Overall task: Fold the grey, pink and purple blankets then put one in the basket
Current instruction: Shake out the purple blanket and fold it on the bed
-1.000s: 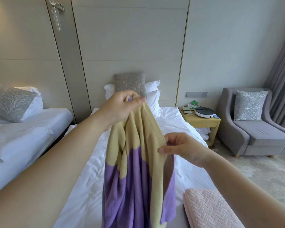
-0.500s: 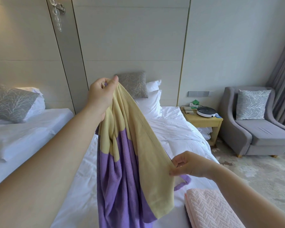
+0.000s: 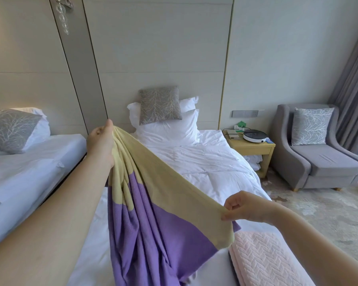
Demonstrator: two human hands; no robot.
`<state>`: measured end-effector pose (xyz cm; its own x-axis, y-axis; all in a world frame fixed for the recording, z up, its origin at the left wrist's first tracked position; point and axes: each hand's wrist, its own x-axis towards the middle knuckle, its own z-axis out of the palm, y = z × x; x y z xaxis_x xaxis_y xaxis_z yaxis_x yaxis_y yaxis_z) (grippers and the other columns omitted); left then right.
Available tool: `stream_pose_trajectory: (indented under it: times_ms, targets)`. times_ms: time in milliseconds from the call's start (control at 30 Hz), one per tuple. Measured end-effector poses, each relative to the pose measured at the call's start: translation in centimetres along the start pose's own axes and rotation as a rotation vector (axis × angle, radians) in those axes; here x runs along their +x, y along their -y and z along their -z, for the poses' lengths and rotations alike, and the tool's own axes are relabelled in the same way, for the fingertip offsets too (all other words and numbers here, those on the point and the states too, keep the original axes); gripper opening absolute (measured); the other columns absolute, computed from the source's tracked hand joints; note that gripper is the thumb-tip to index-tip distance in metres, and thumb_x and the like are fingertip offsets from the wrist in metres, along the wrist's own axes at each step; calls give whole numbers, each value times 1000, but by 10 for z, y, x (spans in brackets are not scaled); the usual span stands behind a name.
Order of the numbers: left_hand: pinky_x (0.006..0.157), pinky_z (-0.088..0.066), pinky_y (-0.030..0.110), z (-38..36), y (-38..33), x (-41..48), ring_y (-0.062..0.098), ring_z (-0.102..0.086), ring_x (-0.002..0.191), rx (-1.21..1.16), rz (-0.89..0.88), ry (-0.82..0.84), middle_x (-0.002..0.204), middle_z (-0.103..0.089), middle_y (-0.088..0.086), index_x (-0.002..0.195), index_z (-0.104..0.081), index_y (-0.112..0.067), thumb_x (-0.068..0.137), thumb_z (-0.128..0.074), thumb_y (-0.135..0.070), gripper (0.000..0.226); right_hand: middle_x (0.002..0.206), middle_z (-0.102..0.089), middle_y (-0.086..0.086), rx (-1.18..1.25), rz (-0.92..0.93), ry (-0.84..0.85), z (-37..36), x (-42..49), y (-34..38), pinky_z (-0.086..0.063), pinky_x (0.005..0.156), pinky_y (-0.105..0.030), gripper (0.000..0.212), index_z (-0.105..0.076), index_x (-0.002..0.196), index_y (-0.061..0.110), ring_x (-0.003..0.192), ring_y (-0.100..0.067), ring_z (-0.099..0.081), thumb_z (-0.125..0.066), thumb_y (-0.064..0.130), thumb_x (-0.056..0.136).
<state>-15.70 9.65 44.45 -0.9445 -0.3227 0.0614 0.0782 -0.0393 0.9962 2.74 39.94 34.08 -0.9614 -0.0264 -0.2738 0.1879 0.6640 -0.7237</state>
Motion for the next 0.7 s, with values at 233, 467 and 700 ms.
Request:
stream_pose_trajectory:
  times_ms: [233,467,700]
  targets:
    - [57,-28,27,-7,5,-1,13,-28,58,7,-48,33,65,-31,-4,66,-38,-21,89,-56,-46,39,60,-69,-7,91,21,-86,-5,3,-4,-44,65,-19,25,-66,74,3,63,-13,-61,-76,25,73]
    - [58,-32,23,-11,16,1,10,-35,60,86,-127,98,68,-38,-6,77,-52,-21,90,-57,-44,27,60,-62,-19,375,12,-296,0,6,1,-53,51,-32,27,-51,76,4,51,-33,-64,-76,11,80]
    - [48,-29,15,-33,34,-19,13,-33,60,251,-293,290,69,-34,0,89,-57,-5,91,-58,-38,33,57,-47,0,835,185,-211,3,11,54,-37,43,-16,14,-56,86,12,44,-8,-37,-65,1,86]
